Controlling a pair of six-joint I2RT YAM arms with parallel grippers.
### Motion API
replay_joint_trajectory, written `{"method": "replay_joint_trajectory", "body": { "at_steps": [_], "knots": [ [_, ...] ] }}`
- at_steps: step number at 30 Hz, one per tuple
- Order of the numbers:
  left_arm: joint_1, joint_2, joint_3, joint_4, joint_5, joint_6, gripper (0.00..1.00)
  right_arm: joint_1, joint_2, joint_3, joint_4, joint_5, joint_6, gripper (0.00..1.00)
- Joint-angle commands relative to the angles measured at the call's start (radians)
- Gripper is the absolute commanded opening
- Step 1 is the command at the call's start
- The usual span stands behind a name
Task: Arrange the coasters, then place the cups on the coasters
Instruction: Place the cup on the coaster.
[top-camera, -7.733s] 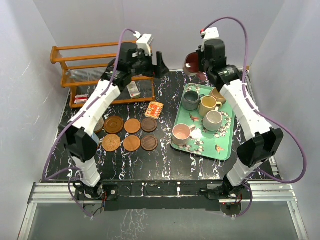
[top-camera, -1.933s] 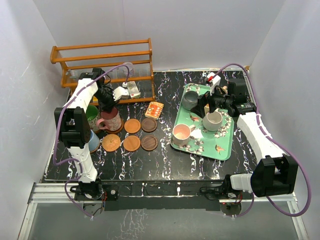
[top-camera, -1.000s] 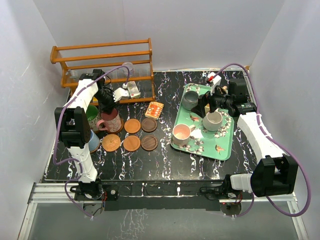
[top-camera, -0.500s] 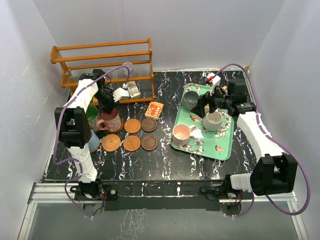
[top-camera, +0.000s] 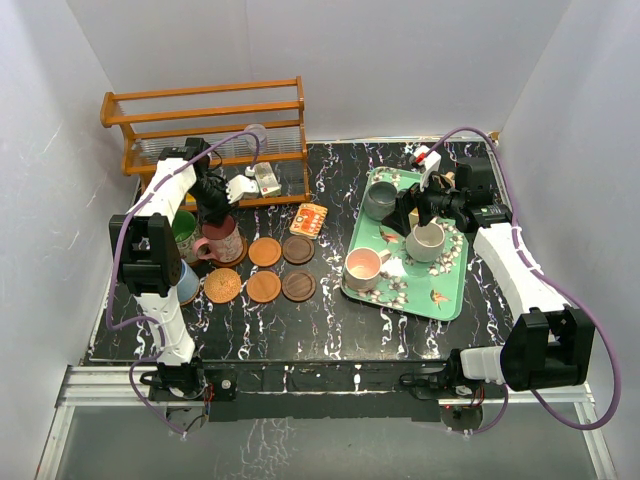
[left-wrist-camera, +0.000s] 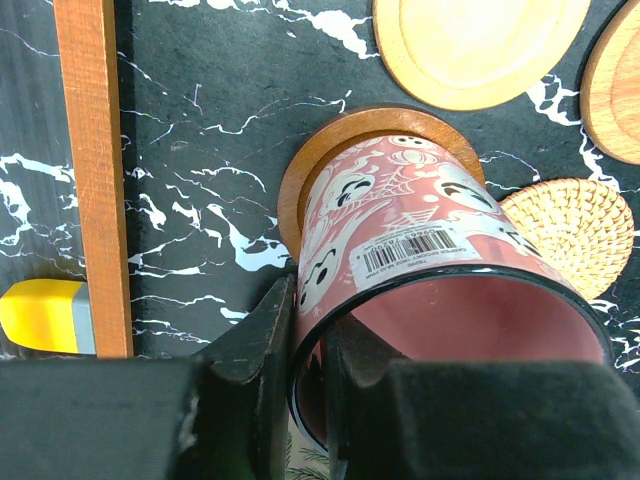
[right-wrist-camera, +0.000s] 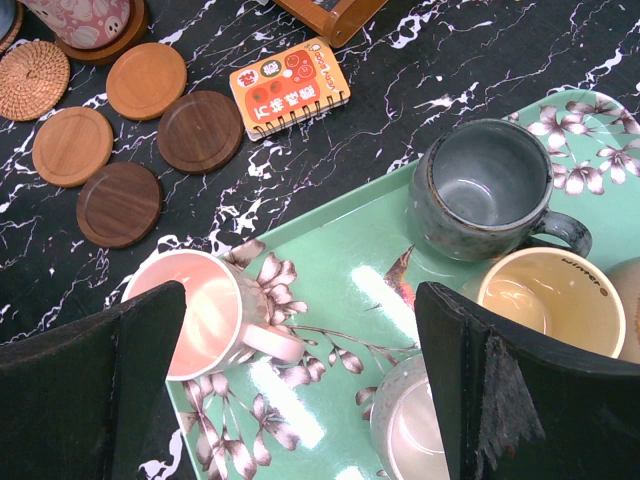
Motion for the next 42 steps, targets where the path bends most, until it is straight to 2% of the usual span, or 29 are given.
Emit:
{"method": "replay_joint_trajectory", "body": {
  "at_steps": [1, 5, 18, 27, 32, 36, 40, 42],
  "knots": [
    [0.005, -0.038, 0.000, -0.038, 0.016, 0.017, 0.11, -0.007, -0.001, -0.002, 0.014, -0.020, -0.015, 0.98],
    [0.005, -0.034, -0.001, -0.045, 0.008, 0.017, 0.14, -0.007, 0.000, -0.002, 0.014, -0.018, -0.017, 0.98],
    [0.002, -0.050, 0.026, -0.053, 0.028, 0.005, 0.33, -0.007, 0.001, -0.001, 0.012, -0.014, -0.016, 0.98],
    [0.002, -0.117, 0.075, -0.059, 0.069, -0.016, 0.53, -0.008, -0.014, 0.005, 0.014, 0.001, -0.009, 0.98],
    [0.001, -0.184, 0.088, -0.019, 0.122, -0.081, 0.62, -0.008, -0.022, 0.029, 0.002, 0.075, -0.002, 0.99],
    [0.001, -0.242, 0.082, 0.041, 0.164, -0.188, 0.65, -0.007, -0.018, 0.055, -0.036, 0.137, -0.028, 0.98],
    [0.002, -0.325, 0.008, 0.156, 0.218, -0.303, 0.70, -0.008, -0.006, 0.081, -0.090, 0.185, -0.088, 0.98],
    [0.001, -0.382, -0.048, 0.228, 0.266, -0.367, 0.77, -0.008, 0.001, 0.097, -0.110, 0.238, -0.107, 0.98]
  ]
}}
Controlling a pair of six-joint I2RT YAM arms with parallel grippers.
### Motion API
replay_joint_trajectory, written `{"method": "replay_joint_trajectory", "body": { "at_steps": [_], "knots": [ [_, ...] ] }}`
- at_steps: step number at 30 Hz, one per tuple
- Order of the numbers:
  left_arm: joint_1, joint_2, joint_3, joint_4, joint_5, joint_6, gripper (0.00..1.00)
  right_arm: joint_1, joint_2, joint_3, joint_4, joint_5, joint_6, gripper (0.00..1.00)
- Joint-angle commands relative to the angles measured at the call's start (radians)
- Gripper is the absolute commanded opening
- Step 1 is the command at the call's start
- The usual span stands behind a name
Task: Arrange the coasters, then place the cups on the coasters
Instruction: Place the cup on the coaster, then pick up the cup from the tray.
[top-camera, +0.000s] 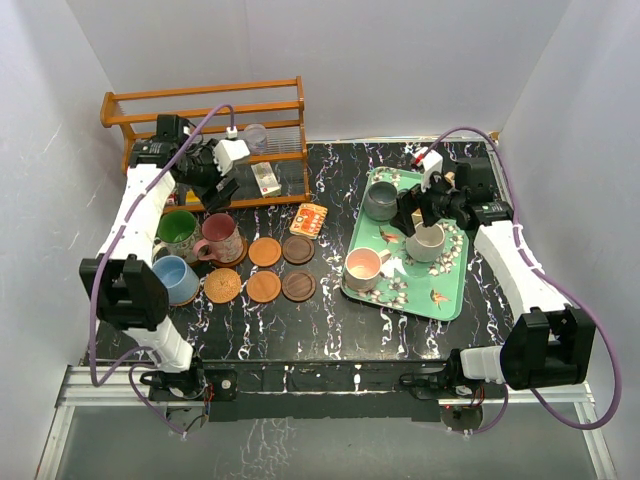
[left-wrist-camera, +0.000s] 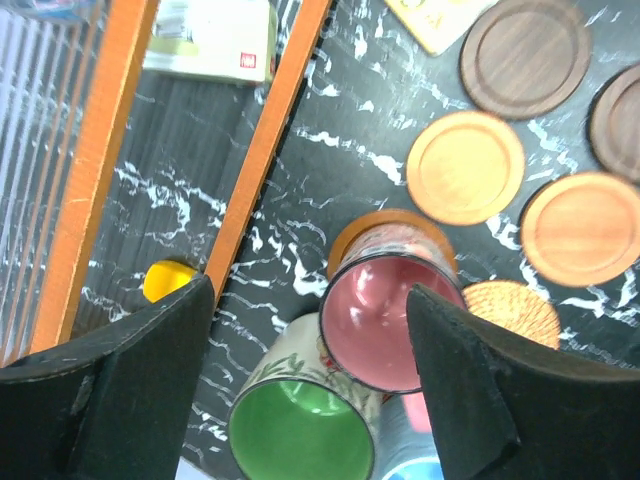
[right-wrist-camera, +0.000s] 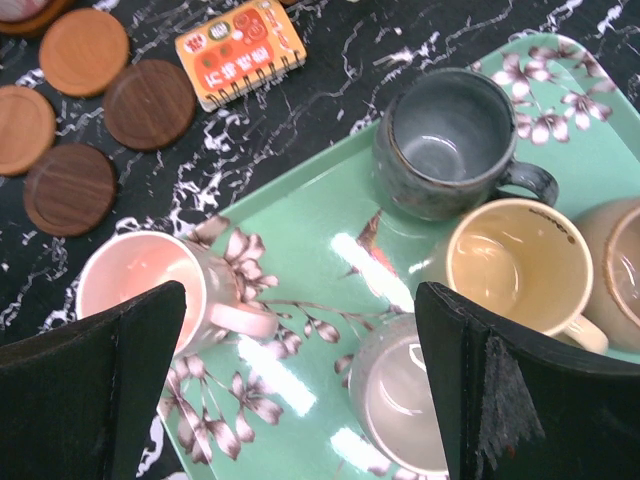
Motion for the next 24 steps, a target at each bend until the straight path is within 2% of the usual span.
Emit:
{"method": "replay_joint_trajectory", "body": {
  "at_steps": [1, 3, 5, 10, 16, 20, 24],
  "knots": [
    [0.001, -0.156, -0.107, 0.164, 0.153, -0.190, 0.81, -0.006, -0.002, 0.084, -0.034, 0.132, -0.064, 0.99],
    [0.000, -0.210, -0.181, 0.238, 0.208, -0.262, 0.91, -0.007, 0.011, 0.104, -0.041, 0.224, -0.050, 0.98],
    [-0.001, -0.261, -0.239, 0.314, 0.256, -0.347, 0.96, -0.007, 0.035, 0.131, -0.051, 0.335, -0.030, 0.97],
    [-0.004, -0.335, -0.335, 0.429, 0.324, -0.504, 0.99, -0.020, 0.091, 0.170, -0.059, 0.524, 0.050, 0.95],
    [-0.006, -0.347, -0.407, 0.480, 0.355, -0.580, 0.99, -0.041, 0.129, 0.204, -0.064, 0.526, 0.096, 0.90],
    [-0.006, -0.376, -0.440, 0.493, 0.373, -0.588, 0.99, -0.041, 0.126, 0.207, -0.148, 0.404, -0.033, 0.85],
    [-0.012, -0.374, -0.445, 0.487, 0.384, -0.580, 0.97, -0.041, 0.133, 0.208, -0.199, 0.485, -0.098, 0.80]
  ]
}}
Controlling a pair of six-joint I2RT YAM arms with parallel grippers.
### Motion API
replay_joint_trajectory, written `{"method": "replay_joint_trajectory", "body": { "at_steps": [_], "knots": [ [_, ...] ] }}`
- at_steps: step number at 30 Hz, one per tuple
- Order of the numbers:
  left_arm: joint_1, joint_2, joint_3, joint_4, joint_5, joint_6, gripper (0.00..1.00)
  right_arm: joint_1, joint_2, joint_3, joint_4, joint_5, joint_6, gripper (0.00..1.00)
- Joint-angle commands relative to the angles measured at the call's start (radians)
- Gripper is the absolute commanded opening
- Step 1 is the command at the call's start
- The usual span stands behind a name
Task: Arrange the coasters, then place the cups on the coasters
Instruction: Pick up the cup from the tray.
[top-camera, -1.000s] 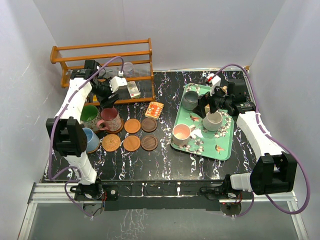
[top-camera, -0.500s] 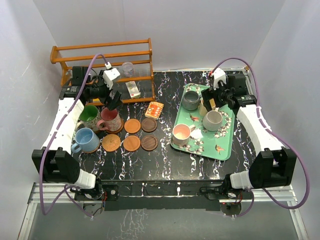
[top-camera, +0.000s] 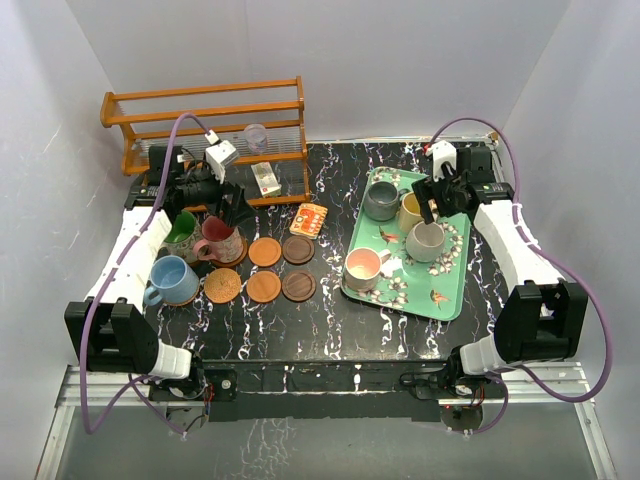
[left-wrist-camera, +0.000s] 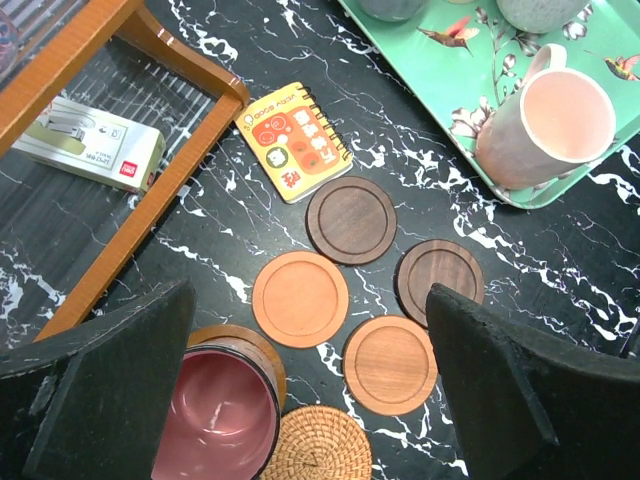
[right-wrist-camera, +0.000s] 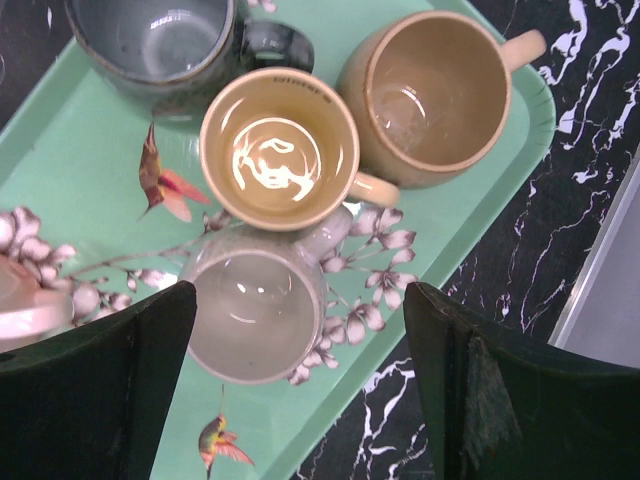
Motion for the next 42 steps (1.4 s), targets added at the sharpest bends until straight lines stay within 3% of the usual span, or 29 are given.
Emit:
{"method": "replay_joint_trajectory", "body": {
  "at_steps": [1, 14, 22, 36, 42],
  "knots": [
    [-0.012, -0.055, -0.002, 0.027, 0.065, -0.014, 0.97, 0.000, -0.001, 0.053, -0.059, 0.050, -0.087, 0.79],
    [-0.026, -0.051, -0.020, 0.036, 0.083, -0.018, 0.95, -0.006, 0.069, -0.025, -0.087, 0.159, 0.109, 0.63],
    [-0.027, -0.053, -0.035, 0.048, 0.085, -0.024, 0.95, -0.010, 0.099, -0.109, -0.051, 0.196, 0.148, 0.52],
    [-0.030, -0.059, -0.066, 0.065, 0.086, -0.007, 0.95, -0.013, 0.125, -0.083, -0.044, 0.150, 0.123, 0.07],
    [-0.043, -0.053, -0.072, 0.050, 0.085, 0.034, 0.94, -0.014, 0.074, -0.077, -0.089, 0.150, 0.045, 0.00]
  ]
}}
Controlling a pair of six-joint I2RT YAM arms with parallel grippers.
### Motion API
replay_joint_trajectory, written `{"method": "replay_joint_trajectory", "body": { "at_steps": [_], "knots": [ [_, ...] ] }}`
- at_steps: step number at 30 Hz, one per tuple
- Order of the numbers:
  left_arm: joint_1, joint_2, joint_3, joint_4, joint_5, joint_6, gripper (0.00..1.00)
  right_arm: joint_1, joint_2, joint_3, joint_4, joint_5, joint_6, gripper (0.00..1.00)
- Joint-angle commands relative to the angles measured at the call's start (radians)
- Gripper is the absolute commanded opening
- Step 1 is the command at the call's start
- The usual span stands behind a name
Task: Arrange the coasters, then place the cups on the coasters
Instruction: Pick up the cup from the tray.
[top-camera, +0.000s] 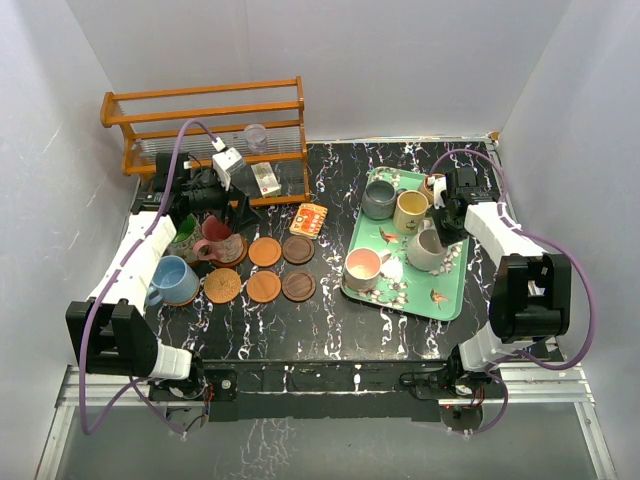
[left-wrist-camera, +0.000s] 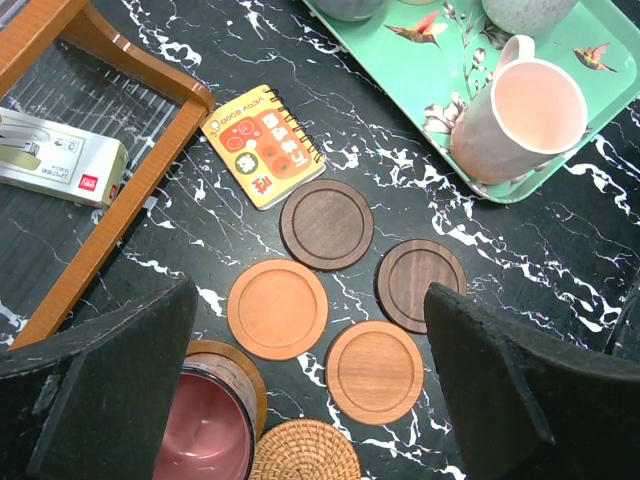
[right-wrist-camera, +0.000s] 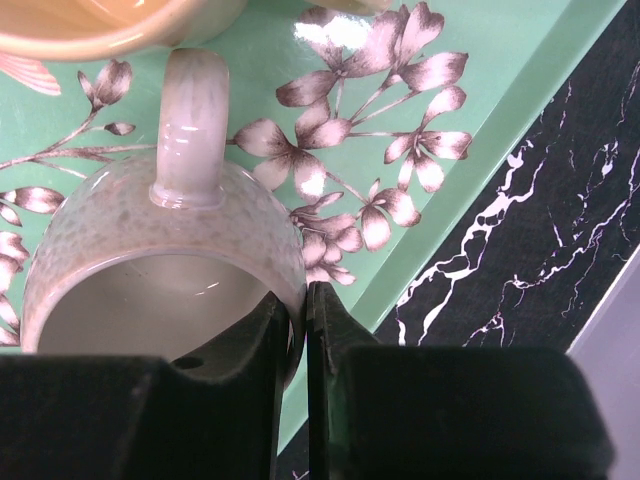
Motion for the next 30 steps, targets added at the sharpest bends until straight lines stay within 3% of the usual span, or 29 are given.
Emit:
{"method": "replay_joint_trajectory", "body": {
  "at_steps": [1, 8, 15, 19, 24, 27, 30],
  "knots": [
    [-0.018, -0.038, -0.005, -0.011, 0.040, 0.053, 0.94, 0.006, -0.069, 0.046, -0.012, -0.021, -0.075, 0.00],
    [-0.071, -0.024, 0.006, -0.070, 0.059, 0.147, 0.90, 0.007, -0.196, 0.089, -0.071, -0.066, -0.234, 0.00],
    [-0.206, 0.027, 0.061, -0.220, 0.122, 0.308, 0.88, 0.025, -0.239, 0.269, -0.181, -0.331, -0.379, 0.00],
    [-0.263, 0.055, 0.098, -0.251, 0.147, 0.345, 0.87, 0.048, -0.276, 0.321, -0.142, -0.472, -0.431, 0.00],
    [-0.289, 0.079, 0.147, -0.189, 0.173, 0.245, 0.84, 0.098, -0.309, 0.359, -0.026, -0.598, -0.339, 0.00],
    [-0.316, 0.092, 0.169, -0.017, 0.065, -0.026, 0.80, 0.158, -0.292, 0.375, 0.094, -0.463, -0.201, 0.00],
    [-0.352, 0.117, 0.230, 0.057, -0.111, -0.244, 0.80, 0.275, -0.236, 0.418, 0.161, -0.258, -0.111, 0.00]
  ]
}}
